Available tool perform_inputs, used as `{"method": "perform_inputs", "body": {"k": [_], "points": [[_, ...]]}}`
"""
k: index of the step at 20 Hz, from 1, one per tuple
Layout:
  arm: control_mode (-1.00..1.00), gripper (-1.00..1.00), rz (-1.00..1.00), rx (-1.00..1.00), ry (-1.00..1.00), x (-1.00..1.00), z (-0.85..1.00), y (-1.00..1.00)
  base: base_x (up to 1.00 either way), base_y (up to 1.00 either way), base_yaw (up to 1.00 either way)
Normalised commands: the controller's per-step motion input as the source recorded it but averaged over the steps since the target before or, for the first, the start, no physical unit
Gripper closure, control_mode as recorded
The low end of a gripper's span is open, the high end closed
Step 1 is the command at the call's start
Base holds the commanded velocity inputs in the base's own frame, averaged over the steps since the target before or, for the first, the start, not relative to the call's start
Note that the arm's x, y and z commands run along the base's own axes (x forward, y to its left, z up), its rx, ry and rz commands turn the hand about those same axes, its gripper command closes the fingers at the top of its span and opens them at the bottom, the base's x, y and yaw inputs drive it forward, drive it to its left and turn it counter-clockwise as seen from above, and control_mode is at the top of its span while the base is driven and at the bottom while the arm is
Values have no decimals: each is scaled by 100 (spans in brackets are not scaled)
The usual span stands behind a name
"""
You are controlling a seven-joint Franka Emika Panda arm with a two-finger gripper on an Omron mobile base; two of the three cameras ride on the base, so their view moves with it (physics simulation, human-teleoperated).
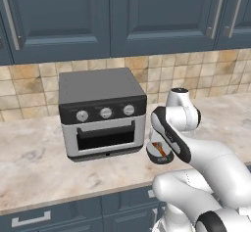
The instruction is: Take the chicken drumstick from the fridge and place it on the digital scale on the counter by the fridge. Wait a few seconds for a reading, then move it to the plate on the dining counter.
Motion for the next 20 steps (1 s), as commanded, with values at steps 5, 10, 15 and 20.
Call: {"method": "perform_inputs", "body": {"k": [5,10,15,20], "points": [[-100,-100,0,0,0,0,0,0,0,0,0],[-100,-100,0,0,0,0,0,0,0,0,0],[-100,-100,0,0,0,0,0,0,0,0,0],[-100,-100,0,0,0,0,0,0,0,0,0]]}}
